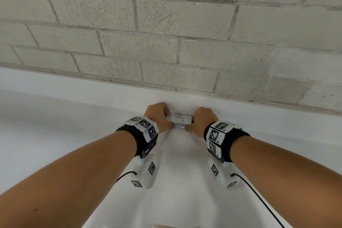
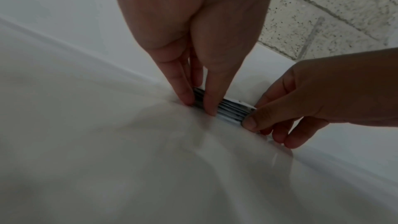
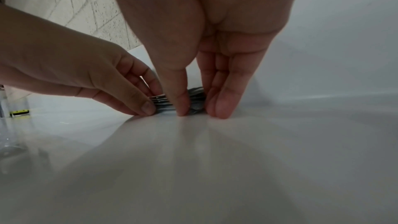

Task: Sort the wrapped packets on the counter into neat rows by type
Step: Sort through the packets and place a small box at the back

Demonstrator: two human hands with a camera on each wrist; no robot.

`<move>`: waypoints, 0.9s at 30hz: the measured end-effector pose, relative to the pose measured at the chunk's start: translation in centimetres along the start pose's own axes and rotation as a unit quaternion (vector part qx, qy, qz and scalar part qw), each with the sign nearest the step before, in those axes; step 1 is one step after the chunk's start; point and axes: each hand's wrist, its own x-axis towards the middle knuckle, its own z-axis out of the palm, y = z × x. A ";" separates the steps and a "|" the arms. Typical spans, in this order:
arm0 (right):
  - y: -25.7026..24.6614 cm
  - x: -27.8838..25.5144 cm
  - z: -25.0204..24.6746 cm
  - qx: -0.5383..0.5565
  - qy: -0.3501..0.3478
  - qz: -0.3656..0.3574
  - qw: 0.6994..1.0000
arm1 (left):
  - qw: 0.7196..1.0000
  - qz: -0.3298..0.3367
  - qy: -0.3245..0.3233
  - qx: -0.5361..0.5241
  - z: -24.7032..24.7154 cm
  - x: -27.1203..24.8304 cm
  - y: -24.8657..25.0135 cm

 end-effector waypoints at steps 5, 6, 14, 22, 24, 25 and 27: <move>0.4 -0.4 0.5 0.025 -0.014 -0.002 1.000 | 1.000 -0.015 -0.008 0.016 -0.1 -0.6 0.4; 0.5 -0.6 0.5 0.037 -0.019 0.001 0.999 | 1.000 -0.018 -0.012 0.014 -0.1 -0.8 0.5; 1.5 -5.4 -1.5 0.064 -0.058 -0.041 0.995 | 0.998 -0.028 -0.054 -0.013 -1.9 -4.7 1.9; 0.2 -16.9 -1.8 0.071 -0.143 -0.143 0.977 | 0.992 0.017 -0.120 -0.027 -5.0 -16.6 1.3; -0.8 -20.2 -0.8 0.068 -0.153 -0.176 0.970 | 0.993 0.009 -0.116 -0.007 -5.5 -19.9 -0.5; -1.3 -21.6 -0.1 0.056 -0.152 -0.196 0.967 | 0.993 -0.002 -0.114 0.010 -5.7 -21.4 -1.5; -2.3 -23.9 1.5 0.028 -0.149 -0.231 0.961 | 0.992 -0.037 -0.117 0.041 -6.0 -24.4 -3.5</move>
